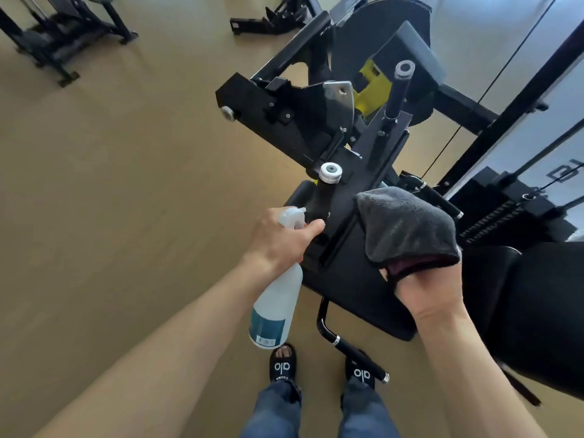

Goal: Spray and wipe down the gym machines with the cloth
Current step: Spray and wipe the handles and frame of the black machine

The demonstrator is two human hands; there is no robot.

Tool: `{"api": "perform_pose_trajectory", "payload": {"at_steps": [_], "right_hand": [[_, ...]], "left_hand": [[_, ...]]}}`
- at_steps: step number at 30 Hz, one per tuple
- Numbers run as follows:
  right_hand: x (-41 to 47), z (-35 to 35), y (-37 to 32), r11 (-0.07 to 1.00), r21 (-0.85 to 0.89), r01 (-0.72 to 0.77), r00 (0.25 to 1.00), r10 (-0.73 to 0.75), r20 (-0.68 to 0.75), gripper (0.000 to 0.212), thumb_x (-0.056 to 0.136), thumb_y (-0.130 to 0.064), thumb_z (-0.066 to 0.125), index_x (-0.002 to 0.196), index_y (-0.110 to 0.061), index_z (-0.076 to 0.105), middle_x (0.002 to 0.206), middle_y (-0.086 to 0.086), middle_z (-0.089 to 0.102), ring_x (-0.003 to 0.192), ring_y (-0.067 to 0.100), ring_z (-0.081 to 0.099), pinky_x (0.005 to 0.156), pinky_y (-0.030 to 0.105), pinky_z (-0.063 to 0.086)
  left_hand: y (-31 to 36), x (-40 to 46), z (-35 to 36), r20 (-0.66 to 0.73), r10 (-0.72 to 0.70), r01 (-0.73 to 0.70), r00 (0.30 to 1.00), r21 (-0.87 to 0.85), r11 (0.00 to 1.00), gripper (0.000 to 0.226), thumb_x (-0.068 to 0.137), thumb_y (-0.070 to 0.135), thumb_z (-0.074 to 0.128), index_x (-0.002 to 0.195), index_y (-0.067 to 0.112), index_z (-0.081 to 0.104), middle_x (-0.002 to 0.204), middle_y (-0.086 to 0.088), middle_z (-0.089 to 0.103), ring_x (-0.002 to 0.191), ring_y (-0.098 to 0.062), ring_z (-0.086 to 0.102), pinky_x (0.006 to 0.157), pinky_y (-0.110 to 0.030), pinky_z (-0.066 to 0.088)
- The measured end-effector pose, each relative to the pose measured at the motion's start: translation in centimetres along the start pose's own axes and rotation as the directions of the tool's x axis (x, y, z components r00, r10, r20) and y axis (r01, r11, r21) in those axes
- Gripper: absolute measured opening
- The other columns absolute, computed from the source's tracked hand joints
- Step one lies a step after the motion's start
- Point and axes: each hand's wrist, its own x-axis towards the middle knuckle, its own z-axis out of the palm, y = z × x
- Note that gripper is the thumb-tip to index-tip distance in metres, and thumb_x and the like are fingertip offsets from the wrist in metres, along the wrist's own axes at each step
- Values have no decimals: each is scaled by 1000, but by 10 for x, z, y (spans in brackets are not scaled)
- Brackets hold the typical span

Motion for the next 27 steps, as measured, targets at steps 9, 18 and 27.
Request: {"api": "perform_pose_trajectory", "payload": {"at_steps": [9,18,27], "right_hand": [[6,7,7,996,-45,74,992,-78,-98,45,102,-37,39,99,-21,81,118,4,71,122,24,61,123,50,25],[-1,11,26,984,-91,154,962,-170,-213,37,96,-43,47,100,-22,77,115,5,70,123,27,59,116,48,38],[2,40,43,982,-69,178,969,-187,-161,46,103,-44,39,106,-16,75,119,11,69,122,30,62,109,53,45]], "left_hand": [[0,16,-17,100,32,-31,994,-12,999,39,92,40,78,71,13,59,49,8,53,40,-6,48,42,-10,38],[14,27,-36,73,162,-159,984,-48,986,39,92,42,75,82,6,65,52,2,58,43,-4,51,45,-10,37],[16,33,-55,110,259,-260,960,-6,966,34,93,45,74,77,17,64,58,4,61,47,-6,58,59,-23,47]]}}
